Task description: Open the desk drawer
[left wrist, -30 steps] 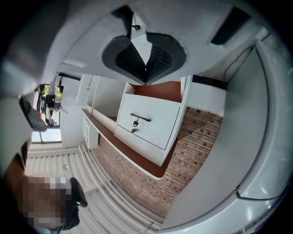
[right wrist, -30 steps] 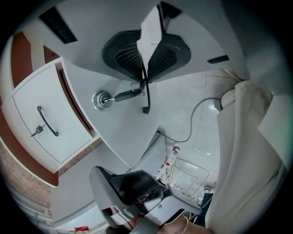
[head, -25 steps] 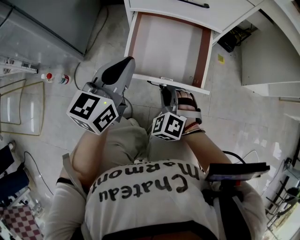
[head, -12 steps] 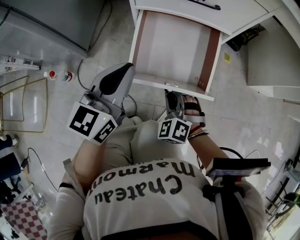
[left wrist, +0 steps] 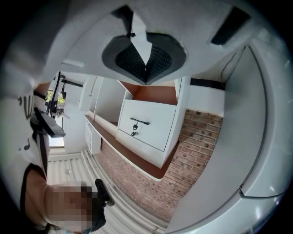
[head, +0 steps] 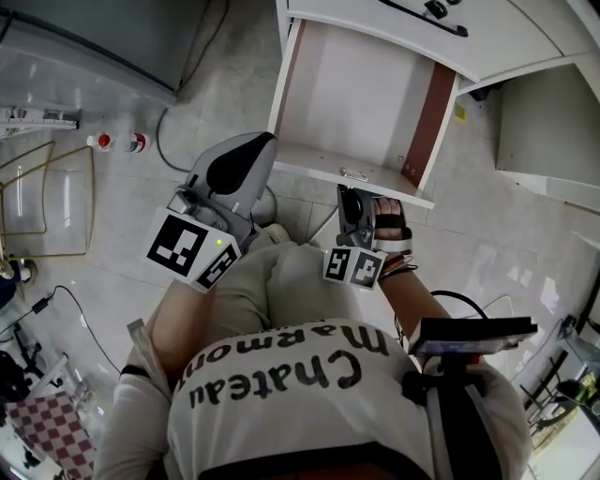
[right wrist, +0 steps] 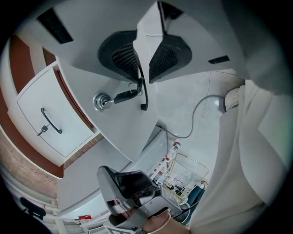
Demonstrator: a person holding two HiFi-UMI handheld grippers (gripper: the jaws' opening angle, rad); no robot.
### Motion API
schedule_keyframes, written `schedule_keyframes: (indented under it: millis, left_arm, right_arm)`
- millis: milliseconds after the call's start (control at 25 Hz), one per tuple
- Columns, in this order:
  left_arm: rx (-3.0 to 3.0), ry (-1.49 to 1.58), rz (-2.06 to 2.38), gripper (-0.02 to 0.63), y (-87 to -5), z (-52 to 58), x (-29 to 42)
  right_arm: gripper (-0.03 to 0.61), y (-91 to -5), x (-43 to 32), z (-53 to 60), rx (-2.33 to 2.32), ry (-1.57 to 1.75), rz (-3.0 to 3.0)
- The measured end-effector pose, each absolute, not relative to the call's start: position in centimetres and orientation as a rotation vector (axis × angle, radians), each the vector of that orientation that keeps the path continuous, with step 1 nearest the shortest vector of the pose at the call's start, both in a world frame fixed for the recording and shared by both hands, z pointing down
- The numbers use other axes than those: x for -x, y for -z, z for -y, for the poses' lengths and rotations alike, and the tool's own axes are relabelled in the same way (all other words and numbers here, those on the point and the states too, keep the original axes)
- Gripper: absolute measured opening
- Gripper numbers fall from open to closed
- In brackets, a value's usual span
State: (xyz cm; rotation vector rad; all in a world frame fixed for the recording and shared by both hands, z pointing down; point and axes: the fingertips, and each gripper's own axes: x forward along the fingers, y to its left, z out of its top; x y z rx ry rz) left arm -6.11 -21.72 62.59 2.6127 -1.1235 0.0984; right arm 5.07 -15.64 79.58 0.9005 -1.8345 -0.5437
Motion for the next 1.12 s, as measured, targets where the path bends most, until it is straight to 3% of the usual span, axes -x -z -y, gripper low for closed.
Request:
schedule_keyframes:
  millis: [560, 1120]
  left_arm:
    - [-2.564, -0.096, 0.957, 0.015, -58.3, 17.6, 4.4]
    - [-2.383, -0.093, 1.114, 0.015, -47.8, 13.9, 4.4]
  right_arm:
    - [0.035, -78.1, -7.1, 12.7, -0.821, 0.469, 1.773]
    - [0.035, -62.7, -4.1, 8.1, -0.8, 0.303, 1.962]
